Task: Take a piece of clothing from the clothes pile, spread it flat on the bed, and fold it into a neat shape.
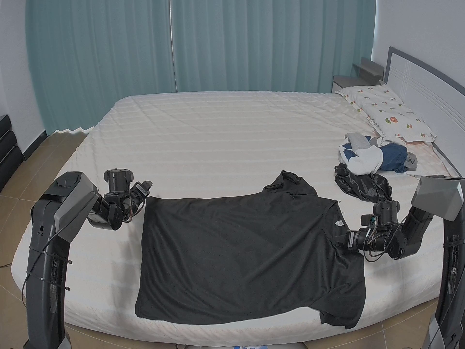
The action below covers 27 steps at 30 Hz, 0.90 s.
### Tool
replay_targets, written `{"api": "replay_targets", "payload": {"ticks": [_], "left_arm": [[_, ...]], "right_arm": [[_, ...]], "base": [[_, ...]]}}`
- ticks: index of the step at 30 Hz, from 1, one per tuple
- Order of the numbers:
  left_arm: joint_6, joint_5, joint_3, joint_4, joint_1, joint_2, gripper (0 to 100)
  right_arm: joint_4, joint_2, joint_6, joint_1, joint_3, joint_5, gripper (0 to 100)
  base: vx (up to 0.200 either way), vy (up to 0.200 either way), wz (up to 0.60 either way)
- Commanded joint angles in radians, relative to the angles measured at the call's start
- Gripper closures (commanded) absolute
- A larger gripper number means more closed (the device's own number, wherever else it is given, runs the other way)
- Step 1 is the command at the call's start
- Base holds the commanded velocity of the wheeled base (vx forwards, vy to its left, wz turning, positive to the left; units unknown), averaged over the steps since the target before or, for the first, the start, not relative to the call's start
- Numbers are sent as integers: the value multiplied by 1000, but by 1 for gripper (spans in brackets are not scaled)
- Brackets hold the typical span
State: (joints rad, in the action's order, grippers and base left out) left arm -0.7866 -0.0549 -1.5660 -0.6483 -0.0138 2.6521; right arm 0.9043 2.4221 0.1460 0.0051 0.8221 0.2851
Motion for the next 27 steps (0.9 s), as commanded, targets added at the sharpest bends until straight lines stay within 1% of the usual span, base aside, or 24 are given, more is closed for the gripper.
{"api": "replay_targets", "payload": {"ticks": [1,3,4,6,8,10,11,13,21,22,27], "left_arm": [[0,0,0,-1,0,2,0],[0,0,0,-1,0,2,0],[0,0,0,-1,0,2,0],[0,0,0,-1,0,2,0],[0,0,0,-1,0,2,0],[0,0,0,-1,0,2,0],[0,0,3,-1,0,2,0],[0,0,3,-1,0,2,0],[0,0,3,-1,0,2,0],[0,0,3,-1,0,2,0],[0,0,3,-1,0,2,0]], "right_arm": [[13,-26,11,-24,8,8,0],[15,-28,14,-31,15,8,0],[13,-26,24,-48,31,8,0],[15,-23,46,-56,43,8,0],[13,-20,86,-66,60,8,0],[13,-18,90,-66,61,8,0],[15,-2,132,-68,75,9,0],[15,20,158,-68,89,8,0],[13,72,187,-62,120,8,0],[13,72,193,-59,121,8,100],[13,72,205,-60,121,8,100]], "base": [[0,0,0],[0,0,0],[0,0,0],[0,0,0],[0,0,0],[0,0,0],[0,0,0],[0,0,0],[0,0,0],[0,0,0],[0,0,0]]}}
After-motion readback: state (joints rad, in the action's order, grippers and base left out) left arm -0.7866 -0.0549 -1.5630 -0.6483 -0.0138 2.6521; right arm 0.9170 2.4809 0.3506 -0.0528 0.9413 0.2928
